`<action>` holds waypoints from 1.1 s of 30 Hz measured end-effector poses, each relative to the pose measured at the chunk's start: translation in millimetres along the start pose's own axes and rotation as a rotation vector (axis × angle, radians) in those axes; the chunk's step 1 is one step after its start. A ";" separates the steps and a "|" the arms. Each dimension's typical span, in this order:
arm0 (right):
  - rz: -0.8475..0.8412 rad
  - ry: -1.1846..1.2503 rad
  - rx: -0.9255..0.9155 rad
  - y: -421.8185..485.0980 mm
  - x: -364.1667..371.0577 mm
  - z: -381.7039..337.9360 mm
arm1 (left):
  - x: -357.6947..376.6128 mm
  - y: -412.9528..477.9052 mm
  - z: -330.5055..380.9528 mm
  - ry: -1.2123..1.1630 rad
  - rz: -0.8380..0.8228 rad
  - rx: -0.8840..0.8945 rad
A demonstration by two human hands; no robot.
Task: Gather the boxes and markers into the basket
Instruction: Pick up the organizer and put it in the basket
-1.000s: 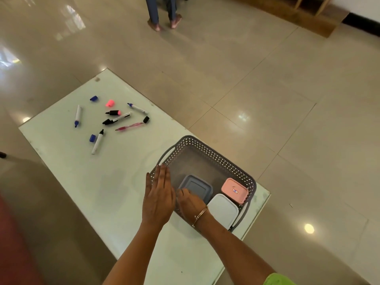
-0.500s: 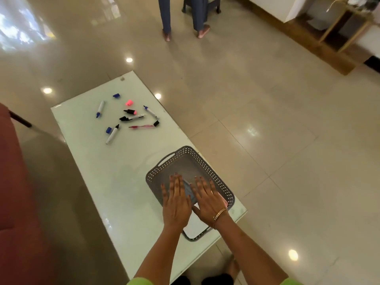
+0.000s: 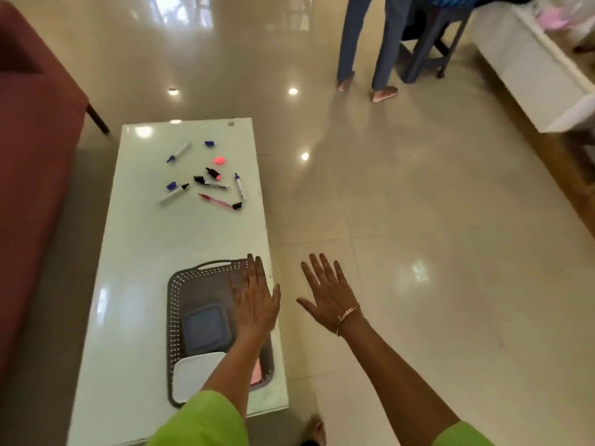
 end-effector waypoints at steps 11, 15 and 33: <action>0.041 -0.143 -0.331 143.9 -67.7 77.0 | -25.8 126.1 38.2 0.002 0.070 -0.205; 0.028 -0.251 -0.477 230.7 -96.1 88.5 | -38.7 195.9 28.3 -0.039 0.078 -0.349; -0.073 -0.358 -1.176 524.5 -161.2 38.8 | -38.9 367.8 18.8 -0.247 0.196 -0.991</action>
Point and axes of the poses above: each hand's wrist, its own y-axis towards the middle knuckle, its own x-axis out of the palm, z = x × y, the point moved 7 cm from there along y, towards the middle knuckle, and after that the axes turned 6 degrees about -z, right-handed, at the moved point
